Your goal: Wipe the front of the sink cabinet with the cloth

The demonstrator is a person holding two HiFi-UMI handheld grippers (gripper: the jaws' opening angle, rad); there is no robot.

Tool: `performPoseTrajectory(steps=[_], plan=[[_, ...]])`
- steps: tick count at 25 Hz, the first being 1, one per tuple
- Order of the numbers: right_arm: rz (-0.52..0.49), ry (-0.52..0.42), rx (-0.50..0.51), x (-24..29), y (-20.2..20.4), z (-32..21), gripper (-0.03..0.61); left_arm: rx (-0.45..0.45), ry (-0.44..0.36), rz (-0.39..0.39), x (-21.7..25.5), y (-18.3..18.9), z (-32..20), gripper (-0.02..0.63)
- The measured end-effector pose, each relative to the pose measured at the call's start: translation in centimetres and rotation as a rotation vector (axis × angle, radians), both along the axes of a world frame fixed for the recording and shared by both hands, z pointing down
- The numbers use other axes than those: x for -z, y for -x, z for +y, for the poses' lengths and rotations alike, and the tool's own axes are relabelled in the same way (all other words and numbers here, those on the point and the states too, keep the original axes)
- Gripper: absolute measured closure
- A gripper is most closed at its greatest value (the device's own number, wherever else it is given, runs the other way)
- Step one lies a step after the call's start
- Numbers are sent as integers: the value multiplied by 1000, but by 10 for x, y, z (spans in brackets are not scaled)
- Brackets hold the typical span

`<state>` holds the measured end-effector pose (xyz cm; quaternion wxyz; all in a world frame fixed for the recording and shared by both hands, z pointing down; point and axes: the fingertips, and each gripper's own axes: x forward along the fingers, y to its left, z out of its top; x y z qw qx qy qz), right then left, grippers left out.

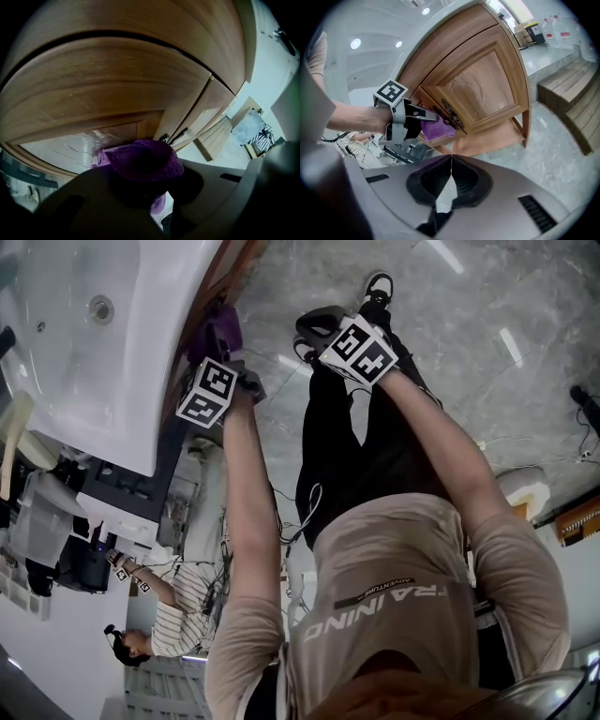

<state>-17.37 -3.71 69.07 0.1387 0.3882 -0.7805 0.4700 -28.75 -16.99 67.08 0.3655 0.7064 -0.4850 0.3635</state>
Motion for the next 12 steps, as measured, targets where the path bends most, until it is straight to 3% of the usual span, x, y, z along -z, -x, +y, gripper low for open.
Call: performPoseTrajectory(steps=[12], plan=[[-9,15,-17,-5,-48,-6,566,17,40,-1,-4,-47,2,565]])
